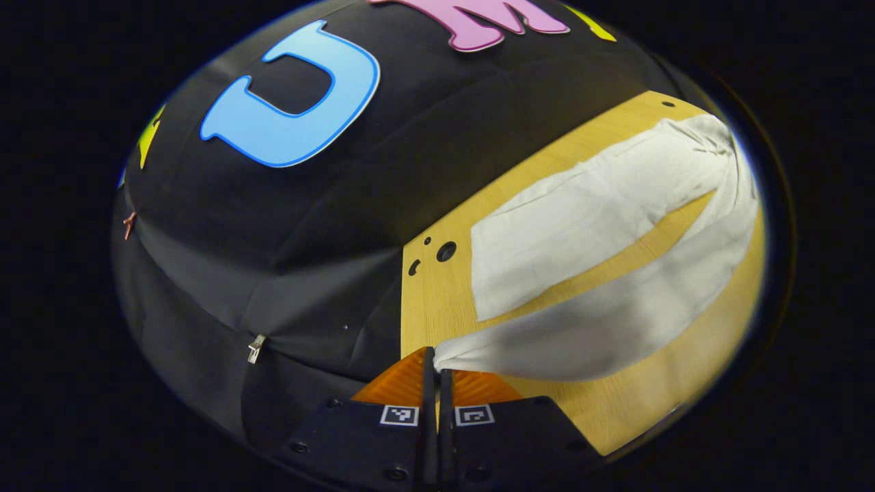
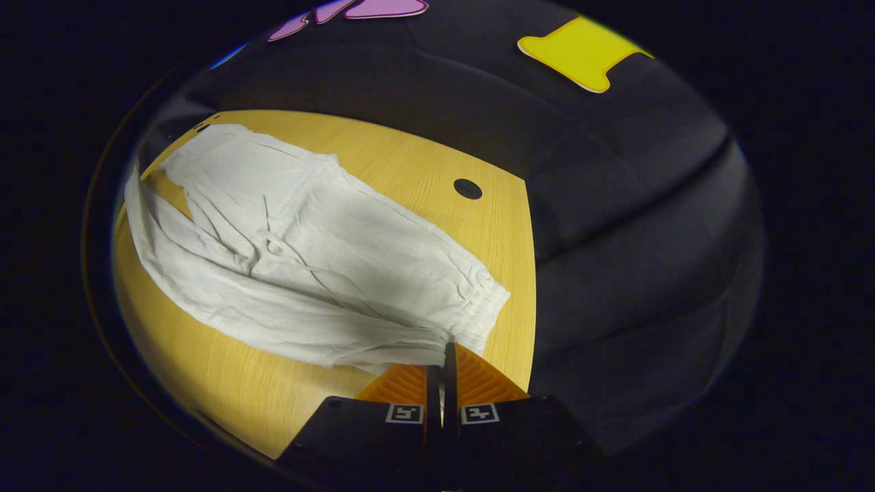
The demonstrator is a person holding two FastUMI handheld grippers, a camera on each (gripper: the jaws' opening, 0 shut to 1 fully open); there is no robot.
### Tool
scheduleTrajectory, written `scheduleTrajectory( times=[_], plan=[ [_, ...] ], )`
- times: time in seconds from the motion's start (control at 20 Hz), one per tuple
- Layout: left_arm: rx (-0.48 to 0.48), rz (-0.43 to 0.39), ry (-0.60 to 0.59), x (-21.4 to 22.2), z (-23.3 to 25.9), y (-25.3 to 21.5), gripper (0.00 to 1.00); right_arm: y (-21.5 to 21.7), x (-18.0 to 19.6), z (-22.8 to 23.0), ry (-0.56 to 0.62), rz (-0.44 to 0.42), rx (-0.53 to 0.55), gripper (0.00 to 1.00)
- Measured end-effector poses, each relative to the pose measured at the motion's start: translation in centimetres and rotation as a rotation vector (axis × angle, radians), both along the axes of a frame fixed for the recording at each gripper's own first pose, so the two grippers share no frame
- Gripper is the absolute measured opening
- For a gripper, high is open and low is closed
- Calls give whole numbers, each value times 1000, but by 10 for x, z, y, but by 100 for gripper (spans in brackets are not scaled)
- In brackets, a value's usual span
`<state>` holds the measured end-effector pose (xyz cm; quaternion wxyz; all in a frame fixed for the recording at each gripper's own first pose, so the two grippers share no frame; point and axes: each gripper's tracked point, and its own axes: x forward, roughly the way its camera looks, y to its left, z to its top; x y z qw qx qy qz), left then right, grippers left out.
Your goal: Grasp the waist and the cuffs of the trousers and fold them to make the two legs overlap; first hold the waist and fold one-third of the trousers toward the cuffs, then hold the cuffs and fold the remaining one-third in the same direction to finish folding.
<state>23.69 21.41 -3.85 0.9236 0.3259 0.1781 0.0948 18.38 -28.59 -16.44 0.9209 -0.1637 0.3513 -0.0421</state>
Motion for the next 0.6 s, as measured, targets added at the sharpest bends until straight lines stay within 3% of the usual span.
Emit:
scheduleTrajectory(
  times=[0.4, 0.6],
  plan=[
    [-234, 99, -68, 93, 21, 4, 5, -8, 62, 14, -14, -79, 269, 5],
    [-244, 103, -54, 139, 7, -9, 5, -13, 84, 11, 24, -56, 252, 5]
  ],
)
